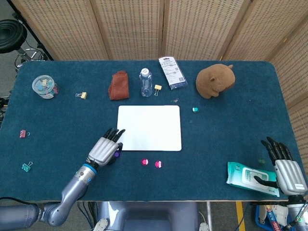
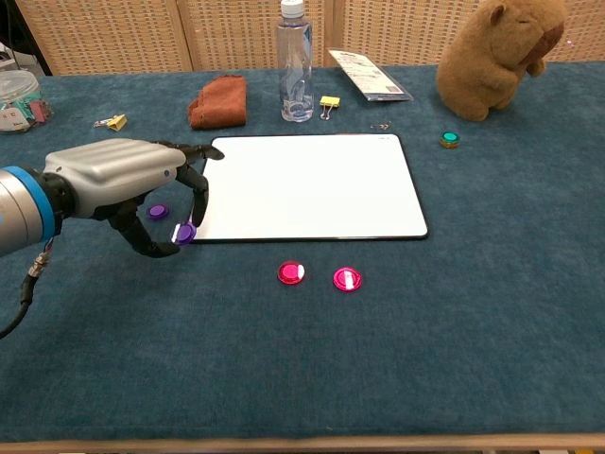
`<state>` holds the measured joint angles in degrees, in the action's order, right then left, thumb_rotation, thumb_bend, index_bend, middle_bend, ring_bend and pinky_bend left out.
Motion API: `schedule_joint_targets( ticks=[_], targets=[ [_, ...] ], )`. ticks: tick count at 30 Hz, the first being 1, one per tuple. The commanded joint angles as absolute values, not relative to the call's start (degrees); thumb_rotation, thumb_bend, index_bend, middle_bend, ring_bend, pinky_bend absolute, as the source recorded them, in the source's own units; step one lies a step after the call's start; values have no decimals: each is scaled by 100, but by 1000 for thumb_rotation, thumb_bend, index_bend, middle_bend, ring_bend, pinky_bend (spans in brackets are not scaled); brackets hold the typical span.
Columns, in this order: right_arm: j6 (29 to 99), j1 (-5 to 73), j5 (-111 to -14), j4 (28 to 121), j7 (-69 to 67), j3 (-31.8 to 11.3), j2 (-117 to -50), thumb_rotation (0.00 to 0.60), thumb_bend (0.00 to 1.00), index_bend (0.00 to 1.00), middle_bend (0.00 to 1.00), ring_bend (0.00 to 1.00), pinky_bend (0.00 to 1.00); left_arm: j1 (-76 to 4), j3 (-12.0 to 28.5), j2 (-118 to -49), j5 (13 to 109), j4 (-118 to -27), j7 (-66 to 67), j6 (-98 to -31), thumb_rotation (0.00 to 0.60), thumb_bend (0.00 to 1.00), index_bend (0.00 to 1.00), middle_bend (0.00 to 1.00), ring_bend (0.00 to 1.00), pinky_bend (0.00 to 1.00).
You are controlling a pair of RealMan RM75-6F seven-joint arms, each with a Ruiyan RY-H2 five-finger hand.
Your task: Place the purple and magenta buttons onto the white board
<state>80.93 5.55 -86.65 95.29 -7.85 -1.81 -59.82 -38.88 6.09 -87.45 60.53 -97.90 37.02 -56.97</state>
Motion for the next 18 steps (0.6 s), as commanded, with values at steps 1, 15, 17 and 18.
schedule_joint_targets(
  ticks=[1,15,17,18],
  targets=[
    [8085,559,-8632,9514,-812,-201,-5978,600,0,0,0,0,0,-4074,828,-8706,5860,-9799,3683,-5591,600,309,662,0,0,0],
    [7797,651,-8347,9281,-996,-277,-6030,600,0,0,0,0,0,-5210,1442,-9590,4513,-8079,4023,-5067,600,309,662,0,0,0],
    [7758,667,-8293,9249,-1011,-300,-6045,600,0,0,0,0,0,-5270,1431,-9661,4427,-7907,3944,-4975,600,308,656,0,0,0],
    [7746,674,-8278,9241,-1019,-309,-6048,600,0,0,0,0,0,-5287,1424,-9678,4412,-7859,3900,-4941,600,304,633,0,0,0]
  ],
)
